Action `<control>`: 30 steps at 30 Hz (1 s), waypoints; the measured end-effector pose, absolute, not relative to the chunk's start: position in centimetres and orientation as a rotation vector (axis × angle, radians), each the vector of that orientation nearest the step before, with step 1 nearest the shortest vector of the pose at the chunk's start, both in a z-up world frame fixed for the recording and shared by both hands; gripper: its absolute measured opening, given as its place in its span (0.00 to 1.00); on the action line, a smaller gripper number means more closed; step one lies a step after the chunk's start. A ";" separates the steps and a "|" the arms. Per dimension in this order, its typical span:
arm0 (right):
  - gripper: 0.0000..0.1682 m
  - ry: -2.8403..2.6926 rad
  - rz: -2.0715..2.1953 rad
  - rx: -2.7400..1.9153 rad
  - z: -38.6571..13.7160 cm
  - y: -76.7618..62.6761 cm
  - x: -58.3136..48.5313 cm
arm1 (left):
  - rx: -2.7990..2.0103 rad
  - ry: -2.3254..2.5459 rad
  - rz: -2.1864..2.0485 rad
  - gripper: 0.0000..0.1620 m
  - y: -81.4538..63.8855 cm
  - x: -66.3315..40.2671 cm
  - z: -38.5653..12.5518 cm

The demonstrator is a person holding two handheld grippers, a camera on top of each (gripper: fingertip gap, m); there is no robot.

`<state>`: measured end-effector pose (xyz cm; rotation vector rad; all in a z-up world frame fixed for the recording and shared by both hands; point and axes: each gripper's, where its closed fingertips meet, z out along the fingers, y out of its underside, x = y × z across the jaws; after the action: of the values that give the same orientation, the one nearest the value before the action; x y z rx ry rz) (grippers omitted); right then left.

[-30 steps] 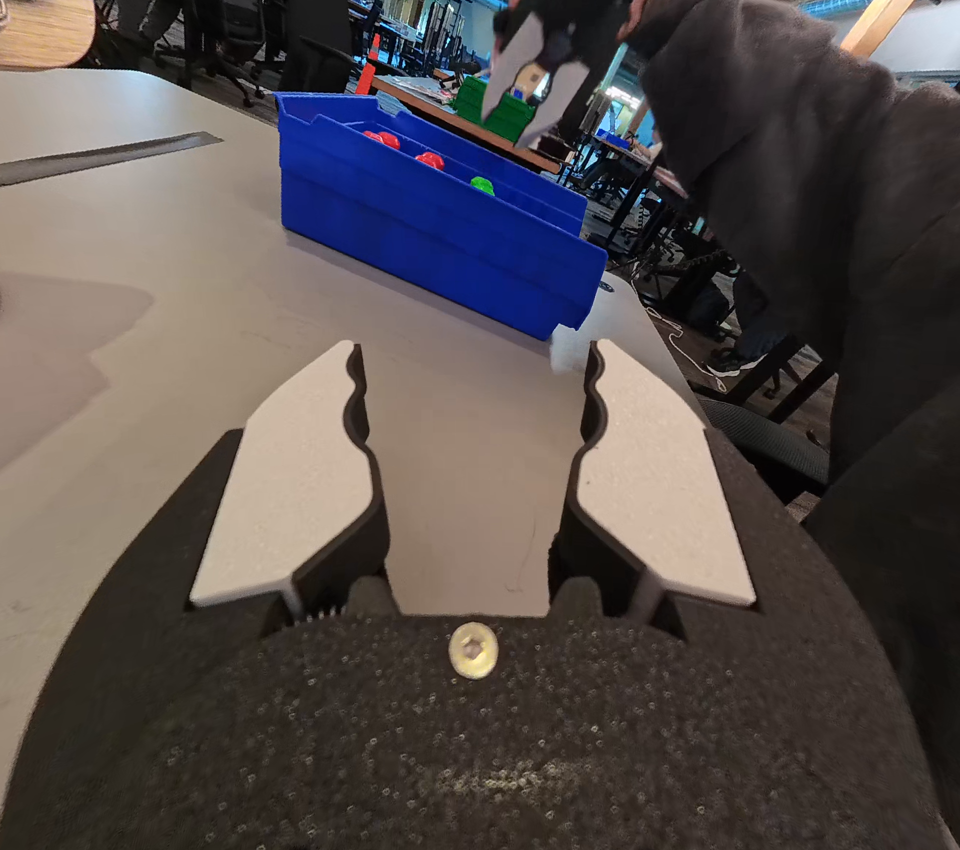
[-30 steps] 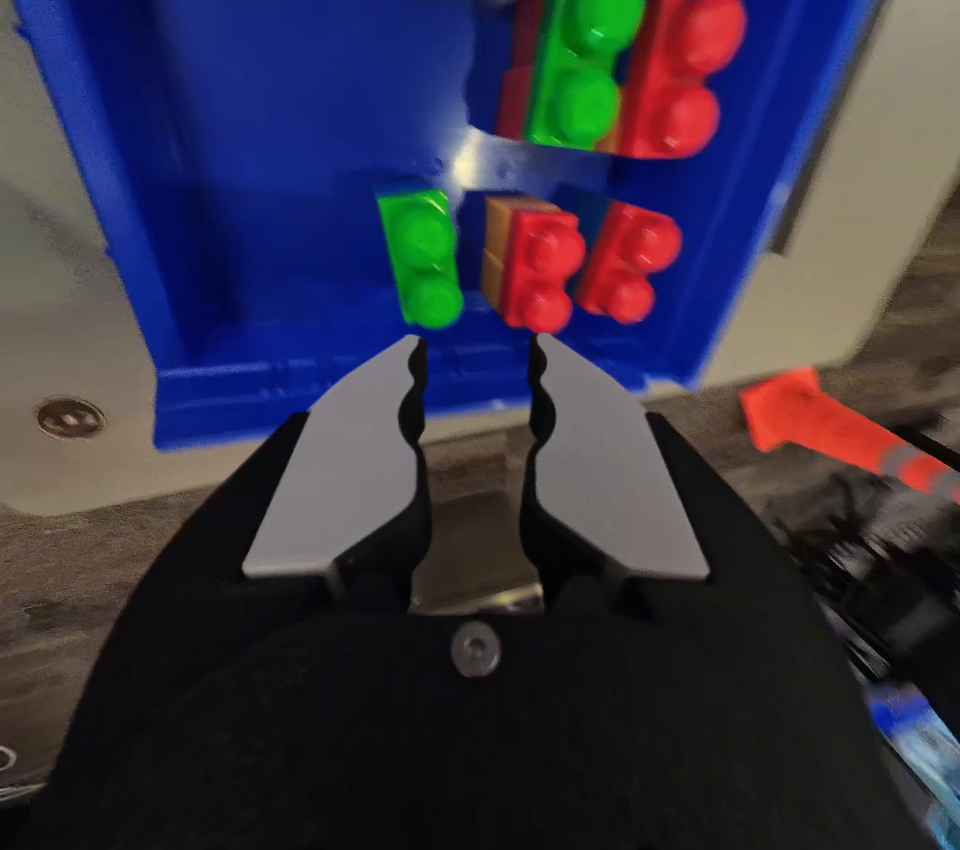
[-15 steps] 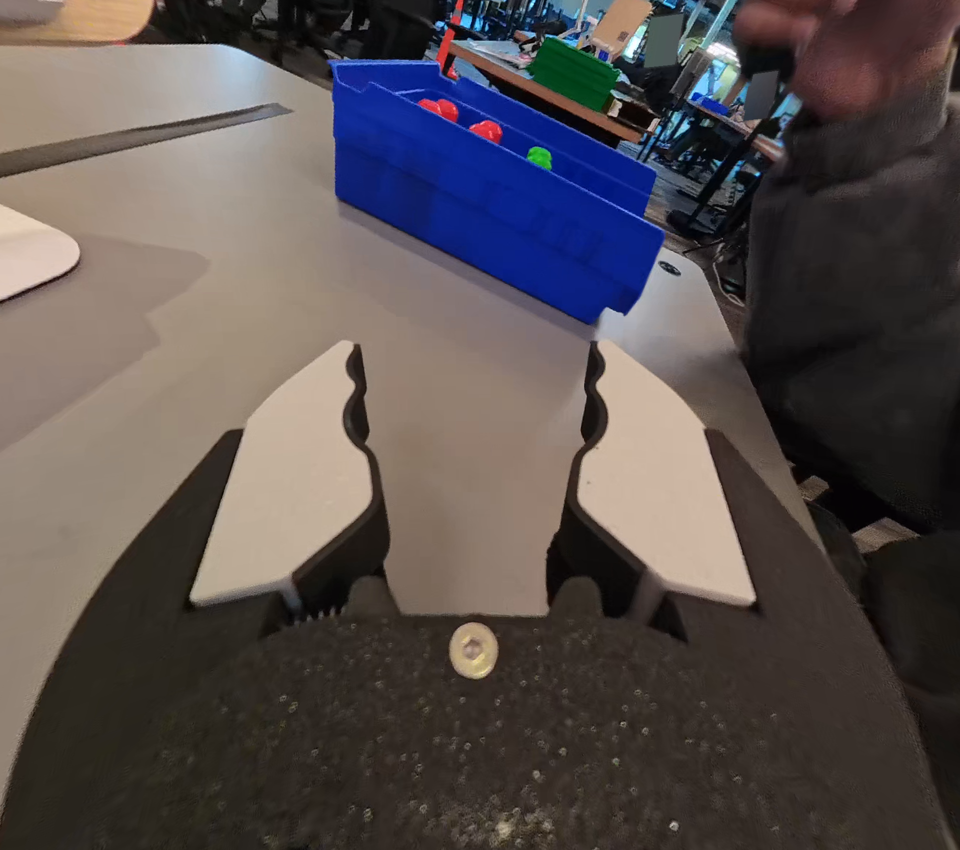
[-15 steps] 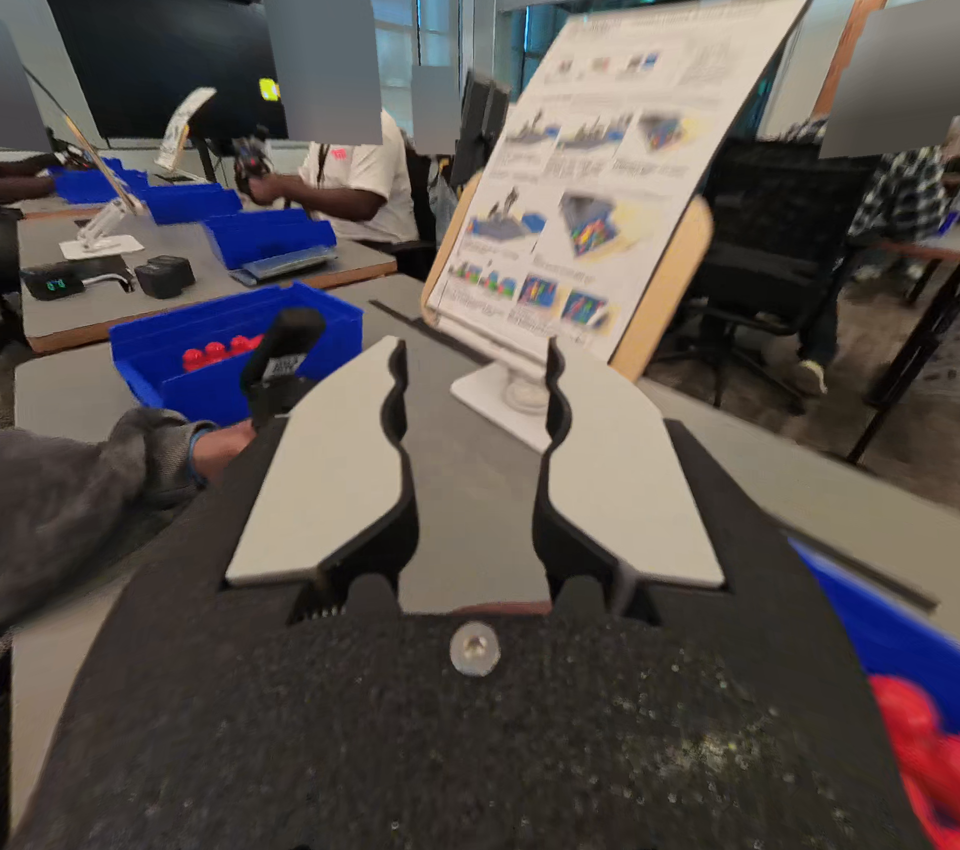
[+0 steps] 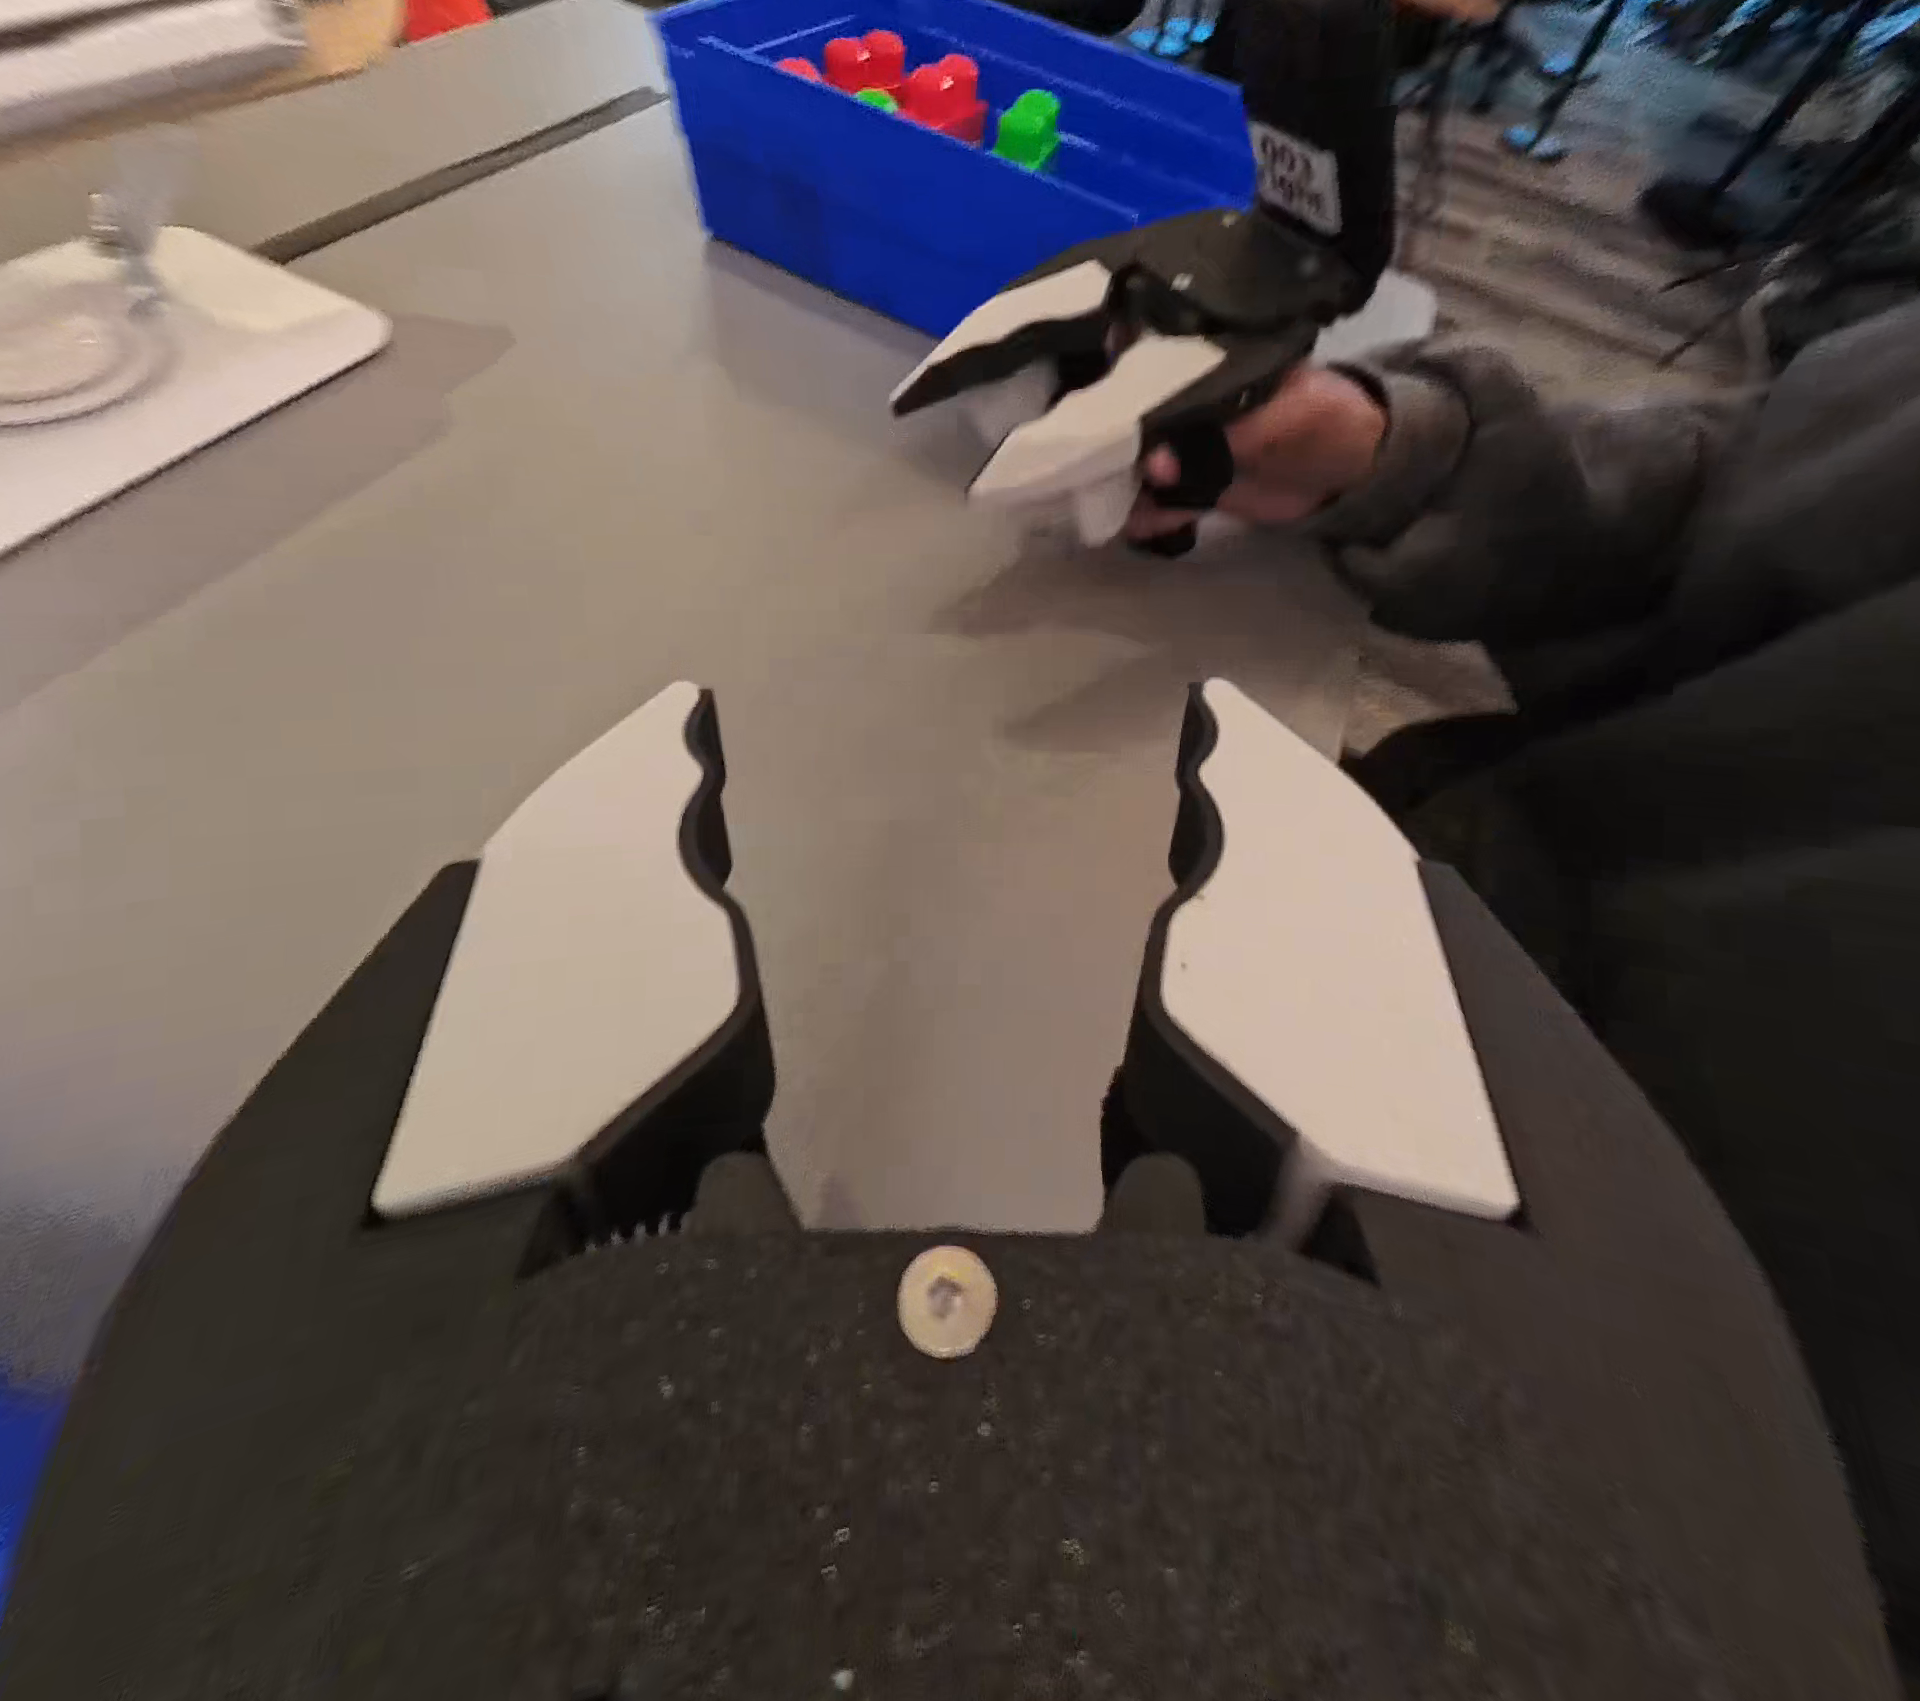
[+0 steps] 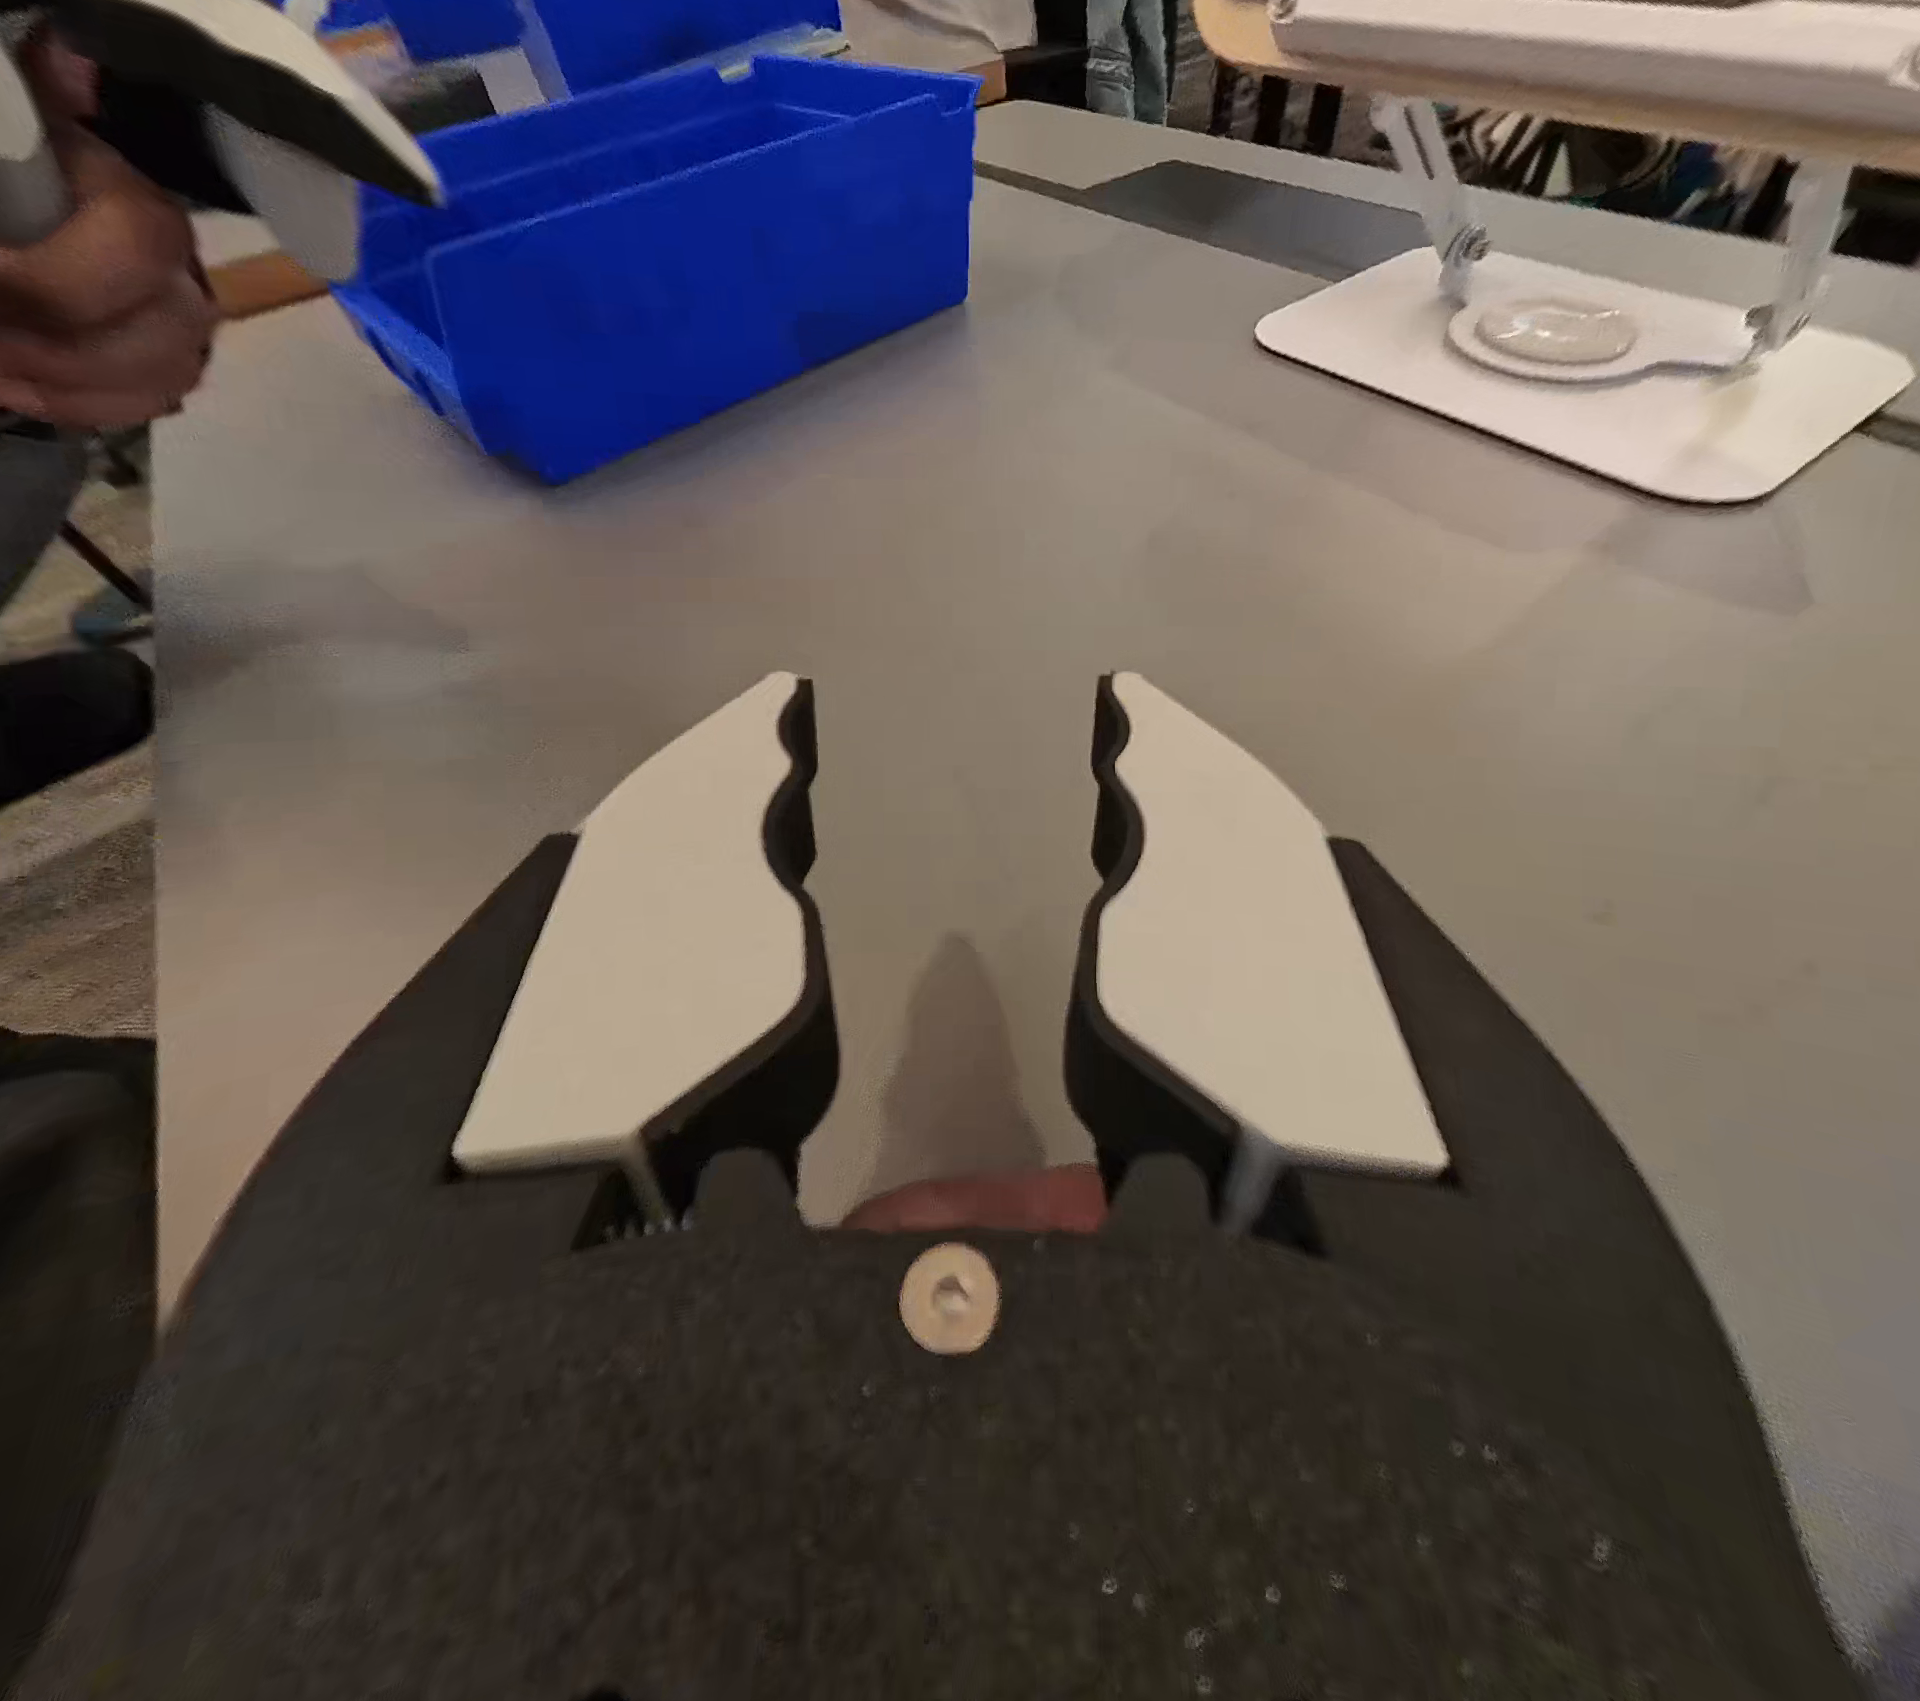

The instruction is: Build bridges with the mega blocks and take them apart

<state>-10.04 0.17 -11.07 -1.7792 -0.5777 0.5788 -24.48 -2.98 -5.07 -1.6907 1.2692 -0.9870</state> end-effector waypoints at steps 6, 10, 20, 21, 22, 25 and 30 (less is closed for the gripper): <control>0.31 -0.533 0.644 -1.782 -11.7 0.7 -8.9 | -1.873 1.398 -0.425 0.50 5.4 -37.6 -4.6; 0.30 -0.570 0.637 -1.779 -11.8 0.7 -9.2 | -1.966 1.655 -0.302 0.48 12.7 -40.5 -8.6; 0.28 -0.648 0.638 -1.786 -12.2 0.3 -10.1 | -1.996 2.041 -0.298 0.51 21.3 -38.5 -16.8; 0.28 -0.646 0.650 -1.793 -12.3 0.4 -10.1 | -2.006 2.060 -0.285 0.51 21.5 -38.6 -17.4; 0.28 -0.648 0.666 -1.800 -12.3 0.3 -10.1 | -2.015 2.082 -0.251 0.51 21.6 -38.8 -18.1; 0.28 -0.656 0.705 -1.825 -12.6 0.3 -10.3 | -1.991 2.126 -0.161 0.40 21.8 -39.5 -18.8; 0.27 -0.670 0.740 -1.821 -12.6 0.1 -10.6 | -2.018 2.118 -0.213 0.40 19.7 -40.6 -16.7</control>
<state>-10.55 0.15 -12.60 -1.8207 -0.6701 0.7397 -40.59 19.75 -16.73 -2.0185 2.1177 -0.2128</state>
